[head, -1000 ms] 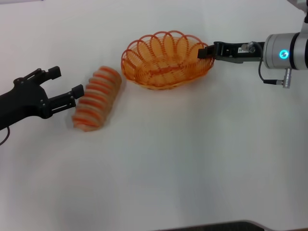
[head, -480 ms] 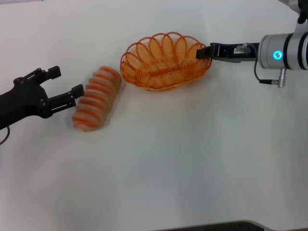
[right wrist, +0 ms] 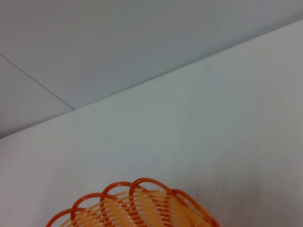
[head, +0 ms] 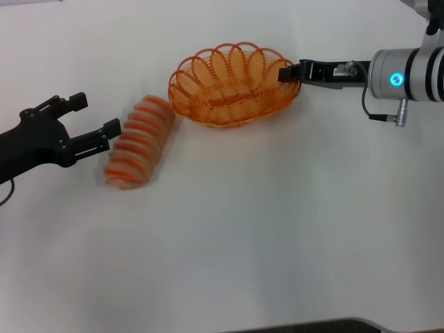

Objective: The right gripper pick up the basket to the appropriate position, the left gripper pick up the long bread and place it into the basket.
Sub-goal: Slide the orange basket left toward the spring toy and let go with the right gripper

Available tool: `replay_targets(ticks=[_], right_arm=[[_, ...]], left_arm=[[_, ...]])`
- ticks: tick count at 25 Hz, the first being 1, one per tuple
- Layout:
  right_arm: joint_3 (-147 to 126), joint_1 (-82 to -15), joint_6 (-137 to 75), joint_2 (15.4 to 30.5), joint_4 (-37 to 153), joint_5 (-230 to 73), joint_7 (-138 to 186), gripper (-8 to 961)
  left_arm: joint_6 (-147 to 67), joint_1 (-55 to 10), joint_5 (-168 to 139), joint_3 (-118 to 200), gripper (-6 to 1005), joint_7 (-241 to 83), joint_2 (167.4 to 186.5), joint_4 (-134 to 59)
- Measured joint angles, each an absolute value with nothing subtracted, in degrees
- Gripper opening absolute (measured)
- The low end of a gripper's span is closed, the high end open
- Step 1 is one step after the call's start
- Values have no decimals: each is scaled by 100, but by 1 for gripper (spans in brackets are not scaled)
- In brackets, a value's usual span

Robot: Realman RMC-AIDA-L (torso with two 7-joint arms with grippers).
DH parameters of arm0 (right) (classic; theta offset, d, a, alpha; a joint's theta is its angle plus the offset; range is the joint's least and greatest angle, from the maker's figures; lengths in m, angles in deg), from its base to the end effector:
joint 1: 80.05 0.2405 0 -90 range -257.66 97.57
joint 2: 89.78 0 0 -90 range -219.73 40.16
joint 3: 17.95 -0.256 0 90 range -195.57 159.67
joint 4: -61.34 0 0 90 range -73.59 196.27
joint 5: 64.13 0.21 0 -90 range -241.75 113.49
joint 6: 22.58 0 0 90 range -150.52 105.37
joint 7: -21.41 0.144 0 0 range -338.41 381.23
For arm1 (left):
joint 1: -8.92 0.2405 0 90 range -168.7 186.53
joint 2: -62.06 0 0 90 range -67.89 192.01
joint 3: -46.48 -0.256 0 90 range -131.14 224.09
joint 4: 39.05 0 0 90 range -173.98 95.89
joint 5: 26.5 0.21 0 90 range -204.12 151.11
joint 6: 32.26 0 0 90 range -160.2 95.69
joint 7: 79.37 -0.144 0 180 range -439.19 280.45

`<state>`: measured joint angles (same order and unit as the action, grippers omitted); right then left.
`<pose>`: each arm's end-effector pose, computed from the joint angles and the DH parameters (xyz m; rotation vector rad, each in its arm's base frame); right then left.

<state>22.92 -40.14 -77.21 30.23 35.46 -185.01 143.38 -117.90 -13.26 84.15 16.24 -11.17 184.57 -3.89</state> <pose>0.2791 0.3957 -0.0415 -2.1003 1.6046 0.5257 -0.3068 0.2971 -0.0044 -2.4356 -0.6844 -0.7844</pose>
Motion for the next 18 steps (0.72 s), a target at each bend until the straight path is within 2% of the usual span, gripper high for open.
replay_targets(ticks=[18], right_arm=[[2257, -4024, -7721, 3009, 3630, -18488, 14372, 182]], left_arm=[[-11746, -1332, 8415, 1624, 886, -1110, 18457, -389]])
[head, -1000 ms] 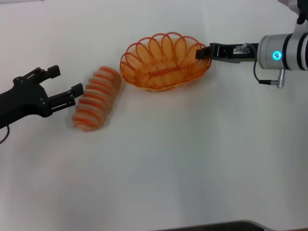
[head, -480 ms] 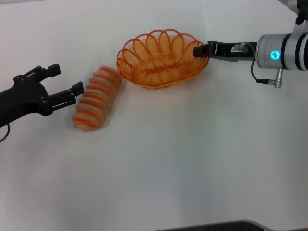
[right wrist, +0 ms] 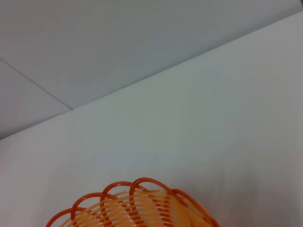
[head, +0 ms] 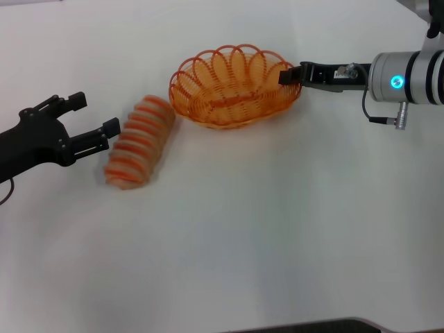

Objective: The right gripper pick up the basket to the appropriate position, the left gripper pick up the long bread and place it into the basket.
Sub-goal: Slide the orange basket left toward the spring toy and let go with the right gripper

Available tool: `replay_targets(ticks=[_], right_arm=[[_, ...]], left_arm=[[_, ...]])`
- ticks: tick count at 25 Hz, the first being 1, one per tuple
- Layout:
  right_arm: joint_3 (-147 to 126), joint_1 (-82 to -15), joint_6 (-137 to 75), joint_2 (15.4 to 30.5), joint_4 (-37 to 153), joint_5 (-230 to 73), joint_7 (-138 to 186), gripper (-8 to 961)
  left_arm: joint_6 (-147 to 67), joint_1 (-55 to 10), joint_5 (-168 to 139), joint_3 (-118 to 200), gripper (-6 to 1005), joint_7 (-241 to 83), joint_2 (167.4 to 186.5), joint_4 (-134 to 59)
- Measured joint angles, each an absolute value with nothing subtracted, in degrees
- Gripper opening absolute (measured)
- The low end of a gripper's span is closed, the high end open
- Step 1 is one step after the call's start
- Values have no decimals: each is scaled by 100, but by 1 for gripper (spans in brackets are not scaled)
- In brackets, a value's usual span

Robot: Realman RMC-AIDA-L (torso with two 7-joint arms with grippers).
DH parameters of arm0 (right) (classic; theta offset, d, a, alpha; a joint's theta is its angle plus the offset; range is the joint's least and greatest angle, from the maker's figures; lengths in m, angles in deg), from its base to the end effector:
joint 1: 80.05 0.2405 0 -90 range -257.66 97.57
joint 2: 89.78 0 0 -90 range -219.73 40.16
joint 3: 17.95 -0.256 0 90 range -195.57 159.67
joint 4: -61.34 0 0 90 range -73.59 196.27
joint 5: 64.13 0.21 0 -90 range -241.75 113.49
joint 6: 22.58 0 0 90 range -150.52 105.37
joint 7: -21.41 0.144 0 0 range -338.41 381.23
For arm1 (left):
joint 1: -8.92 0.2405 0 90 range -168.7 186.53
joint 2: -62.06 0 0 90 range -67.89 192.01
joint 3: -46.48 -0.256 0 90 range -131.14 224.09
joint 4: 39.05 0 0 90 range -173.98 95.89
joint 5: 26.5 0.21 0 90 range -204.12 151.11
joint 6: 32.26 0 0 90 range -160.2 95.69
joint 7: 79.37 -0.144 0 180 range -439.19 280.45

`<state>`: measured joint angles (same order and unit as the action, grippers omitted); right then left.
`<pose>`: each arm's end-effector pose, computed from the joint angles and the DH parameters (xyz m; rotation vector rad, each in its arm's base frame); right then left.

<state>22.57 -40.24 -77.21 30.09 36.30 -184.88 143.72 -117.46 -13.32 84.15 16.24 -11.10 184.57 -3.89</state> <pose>0.2816 0.3936 -0.0429 -2.0872 1.6315 0.5304 -0.3074 0.2981 -0.0043 -2.4311 -0.6875 -0.7782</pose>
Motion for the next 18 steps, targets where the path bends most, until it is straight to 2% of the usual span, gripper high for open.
replay_targets(ticks=[9, 18], right_arm=[[2260, -4016, -7767, 3010, 3692, -18482, 14368, 211], [2255, -4089, -7911, 3008, 3693, -18267, 14293, 532]], left_arm=[[-11740, -1329, 8415, 1624, 886, -1112, 18457, -389], [-11740, -1320, 8415, 1624, 885, -1108, 18457, -389]])
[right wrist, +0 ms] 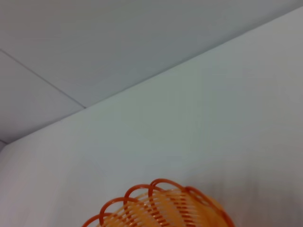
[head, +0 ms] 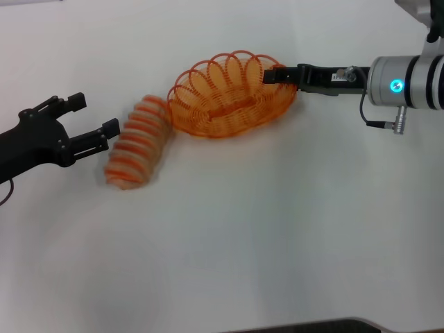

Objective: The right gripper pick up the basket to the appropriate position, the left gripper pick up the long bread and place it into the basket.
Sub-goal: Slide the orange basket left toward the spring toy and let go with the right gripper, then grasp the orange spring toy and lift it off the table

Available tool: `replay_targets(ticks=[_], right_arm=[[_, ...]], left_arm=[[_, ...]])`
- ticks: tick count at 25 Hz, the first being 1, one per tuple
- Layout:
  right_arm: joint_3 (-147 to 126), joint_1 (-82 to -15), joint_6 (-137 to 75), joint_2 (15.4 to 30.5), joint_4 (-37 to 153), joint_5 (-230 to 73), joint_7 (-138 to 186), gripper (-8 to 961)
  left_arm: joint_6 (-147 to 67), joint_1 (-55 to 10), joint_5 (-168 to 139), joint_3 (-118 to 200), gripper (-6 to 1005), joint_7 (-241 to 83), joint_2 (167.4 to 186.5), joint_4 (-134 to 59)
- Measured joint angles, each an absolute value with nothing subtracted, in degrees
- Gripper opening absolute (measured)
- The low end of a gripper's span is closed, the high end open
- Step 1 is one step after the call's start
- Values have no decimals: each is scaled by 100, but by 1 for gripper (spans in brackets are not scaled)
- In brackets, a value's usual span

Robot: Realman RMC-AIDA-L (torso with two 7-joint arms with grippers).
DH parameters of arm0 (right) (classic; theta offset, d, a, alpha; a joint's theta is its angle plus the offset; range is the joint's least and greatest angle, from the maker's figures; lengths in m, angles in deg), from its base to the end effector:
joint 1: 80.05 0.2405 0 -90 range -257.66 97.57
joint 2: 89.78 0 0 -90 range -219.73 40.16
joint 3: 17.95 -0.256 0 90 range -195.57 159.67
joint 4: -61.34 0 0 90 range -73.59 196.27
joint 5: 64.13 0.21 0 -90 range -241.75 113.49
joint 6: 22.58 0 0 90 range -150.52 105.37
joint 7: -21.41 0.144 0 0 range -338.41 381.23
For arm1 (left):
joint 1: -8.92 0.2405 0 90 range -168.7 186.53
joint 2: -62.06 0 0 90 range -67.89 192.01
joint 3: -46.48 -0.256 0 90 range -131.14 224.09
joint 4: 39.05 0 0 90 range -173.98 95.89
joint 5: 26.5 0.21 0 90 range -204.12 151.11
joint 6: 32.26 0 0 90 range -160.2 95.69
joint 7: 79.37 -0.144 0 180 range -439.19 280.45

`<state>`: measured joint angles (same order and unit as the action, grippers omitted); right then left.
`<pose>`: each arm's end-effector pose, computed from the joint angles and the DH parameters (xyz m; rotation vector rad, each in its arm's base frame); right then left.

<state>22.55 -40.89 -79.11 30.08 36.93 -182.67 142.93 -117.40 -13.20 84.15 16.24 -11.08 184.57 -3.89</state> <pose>0.2803 0.3882 -0.0450 -2.0968 1.6618 0.5777 -0.3082 0.2975 -0.0043 -2.4293 -0.6907 -0.7766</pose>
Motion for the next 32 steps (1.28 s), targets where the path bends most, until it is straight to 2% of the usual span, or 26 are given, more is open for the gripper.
replay_targets(ticks=[5, 10, 15, 24, 32], right_arm=[[2226, -4263, -8013, 2986, 3603, -18112, 14120, 688], [2213, -4504, -8224, 2977, 3235, -18029, 13918, 728], [2201, -4739, -8451, 2975, 2887, -18008, 13678, 846], [2195, -5273, -9240, 2956, 2188, -17085, 12411, 847], [1959, -5481, -9665, 2957, 1987, -16351, 10938, 844]], left_arm=[[-11743, -1329, 8415, 1625, 885, -1104, 18473, -389], [-11742, -1331, 8349, 1633, 886, -1108, 18500, -391], [-11738, -1337, 8199, 1635, 886, -1093, 18511, -395], [-11723, -1373, 8098, 2136, 885, -1080, 18546, -529], [-11549, -1419, 8100, 2364, 885, -756, 18557, -747]])
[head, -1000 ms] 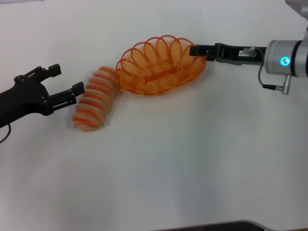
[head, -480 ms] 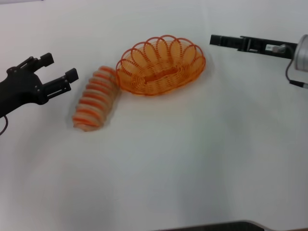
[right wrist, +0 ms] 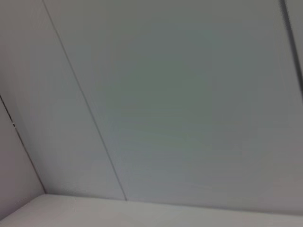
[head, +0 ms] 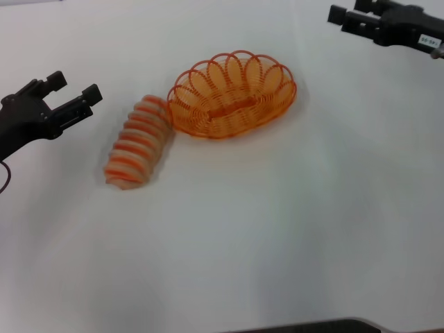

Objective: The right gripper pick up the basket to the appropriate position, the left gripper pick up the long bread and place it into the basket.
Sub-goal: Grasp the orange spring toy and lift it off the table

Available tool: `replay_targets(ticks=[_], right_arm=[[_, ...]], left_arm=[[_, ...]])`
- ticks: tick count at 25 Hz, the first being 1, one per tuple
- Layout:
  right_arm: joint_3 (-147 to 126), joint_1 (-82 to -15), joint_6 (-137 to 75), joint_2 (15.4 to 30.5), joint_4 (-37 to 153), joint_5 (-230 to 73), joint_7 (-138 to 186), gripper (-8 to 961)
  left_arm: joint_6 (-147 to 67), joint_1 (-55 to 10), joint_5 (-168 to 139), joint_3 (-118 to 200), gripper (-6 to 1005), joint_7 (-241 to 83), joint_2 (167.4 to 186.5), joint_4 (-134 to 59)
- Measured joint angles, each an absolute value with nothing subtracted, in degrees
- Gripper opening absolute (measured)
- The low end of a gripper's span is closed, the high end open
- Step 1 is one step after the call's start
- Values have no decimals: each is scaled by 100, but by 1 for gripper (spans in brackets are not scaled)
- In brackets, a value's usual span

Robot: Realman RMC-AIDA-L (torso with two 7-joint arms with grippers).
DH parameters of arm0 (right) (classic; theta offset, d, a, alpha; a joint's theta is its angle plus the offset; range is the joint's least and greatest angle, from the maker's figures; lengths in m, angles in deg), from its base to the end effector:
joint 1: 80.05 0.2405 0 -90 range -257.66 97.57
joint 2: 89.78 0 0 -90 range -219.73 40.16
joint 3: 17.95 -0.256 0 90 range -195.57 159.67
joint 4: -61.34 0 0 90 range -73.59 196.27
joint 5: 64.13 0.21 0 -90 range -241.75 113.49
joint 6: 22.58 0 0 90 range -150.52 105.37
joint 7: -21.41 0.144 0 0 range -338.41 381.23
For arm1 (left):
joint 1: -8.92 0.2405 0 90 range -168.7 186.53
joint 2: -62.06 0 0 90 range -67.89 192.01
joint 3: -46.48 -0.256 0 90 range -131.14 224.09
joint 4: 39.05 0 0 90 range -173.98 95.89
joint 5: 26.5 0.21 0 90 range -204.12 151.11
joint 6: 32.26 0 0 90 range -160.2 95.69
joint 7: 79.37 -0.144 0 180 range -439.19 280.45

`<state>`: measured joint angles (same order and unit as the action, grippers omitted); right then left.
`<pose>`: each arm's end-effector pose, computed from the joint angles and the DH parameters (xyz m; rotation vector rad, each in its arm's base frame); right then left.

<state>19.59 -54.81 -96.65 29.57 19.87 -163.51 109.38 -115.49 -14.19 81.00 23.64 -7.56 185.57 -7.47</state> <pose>0.2915 0.3571 0.0460 -2.2058 0.8851 0.8440 -0.3116 0.3043 -0.0010 -2.2273 -0.8621 -0.9265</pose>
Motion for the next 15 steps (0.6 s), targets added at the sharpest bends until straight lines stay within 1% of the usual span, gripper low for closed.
replay_targets(ticks=[3, 4, 5, 7, 10, 14, 15], right_arm=[[1804, -5498, -9706, 2957, 1985, -16255, 10646, 843], [1767, -5500, -9708, 2957, 1984, -16239, 10608, 842], [1722, -5500, -9709, 2957, 1984, -16233, 10589, 842], [1636, -5492, -9712, 2956, 1978, -16227, 10581, 841], [1515, -5475, -9780, 2924, 1972, -16225, 10618, 841], [1422, -5455, -9853, 2835, 1970, -16223, 10747, 841], [1417, -5447, -9854, 2799, 1968, -16221, 10792, 841]], left_arm=[[-11447, -1442, 8149, 2278, 885, -138, 18512, -757], [-11455, -1456, 8163, 2181, 885, 371, 18436, -758], [-11455, -1456, 8163, 2181, 885, 371, 18436, -758], [-11560, -1475, 8167, 2058, 885, 929, 18350, -758], [-11810, -1494, 8168, 1719, 886, 1708, 18176, -676], [-12012, -1550, 8212, 857, 880, 2827, 17813, -368], [-12050, -1578, 8285, 692, 874, 3058, 17751, -252]])
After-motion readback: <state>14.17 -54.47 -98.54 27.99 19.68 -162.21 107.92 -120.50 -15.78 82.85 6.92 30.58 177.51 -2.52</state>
